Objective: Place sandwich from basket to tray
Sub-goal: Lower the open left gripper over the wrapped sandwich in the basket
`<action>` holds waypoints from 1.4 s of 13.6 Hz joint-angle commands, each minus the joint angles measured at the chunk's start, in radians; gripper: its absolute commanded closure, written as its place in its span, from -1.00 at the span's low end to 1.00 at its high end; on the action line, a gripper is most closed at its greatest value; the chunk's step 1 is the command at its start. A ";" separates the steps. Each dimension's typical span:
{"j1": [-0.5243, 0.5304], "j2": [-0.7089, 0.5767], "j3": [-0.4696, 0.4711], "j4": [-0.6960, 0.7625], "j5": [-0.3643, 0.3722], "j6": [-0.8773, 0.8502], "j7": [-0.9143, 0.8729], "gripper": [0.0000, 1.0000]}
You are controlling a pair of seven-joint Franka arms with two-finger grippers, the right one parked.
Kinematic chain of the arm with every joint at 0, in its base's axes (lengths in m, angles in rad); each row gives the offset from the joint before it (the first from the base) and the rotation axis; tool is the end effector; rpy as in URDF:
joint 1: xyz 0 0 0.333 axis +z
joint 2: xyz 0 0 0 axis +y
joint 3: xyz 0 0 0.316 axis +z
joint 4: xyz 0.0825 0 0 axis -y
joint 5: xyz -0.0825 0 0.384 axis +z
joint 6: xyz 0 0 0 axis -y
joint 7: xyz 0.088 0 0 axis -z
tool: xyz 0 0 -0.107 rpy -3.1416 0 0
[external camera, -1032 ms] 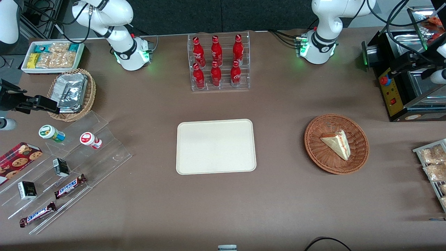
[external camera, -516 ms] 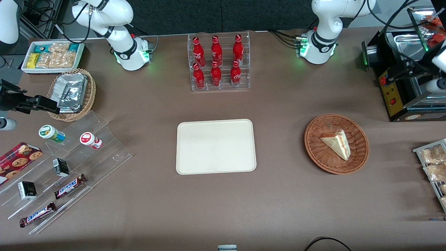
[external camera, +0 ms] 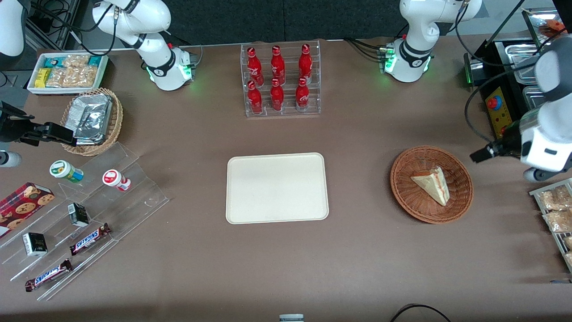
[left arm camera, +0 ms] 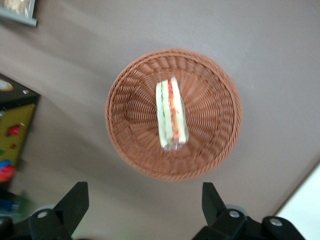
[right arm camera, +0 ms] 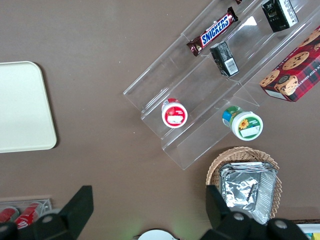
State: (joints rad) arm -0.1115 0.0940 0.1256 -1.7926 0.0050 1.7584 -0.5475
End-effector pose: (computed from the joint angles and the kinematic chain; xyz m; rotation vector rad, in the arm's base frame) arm 0.5759 0.0065 0.4821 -2.9661 -0.8538 0.1832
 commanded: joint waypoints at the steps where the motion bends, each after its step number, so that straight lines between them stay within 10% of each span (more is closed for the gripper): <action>1: -0.011 -0.043 0.008 -0.176 0.012 0.177 -0.149 -1.00; 19: -0.080 0.081 0.003 -0.474 0.013 0.680 -0.397 -1.00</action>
State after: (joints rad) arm -0.1854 0.1809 0.1207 -2.2359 0.0049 2.4001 -0.9258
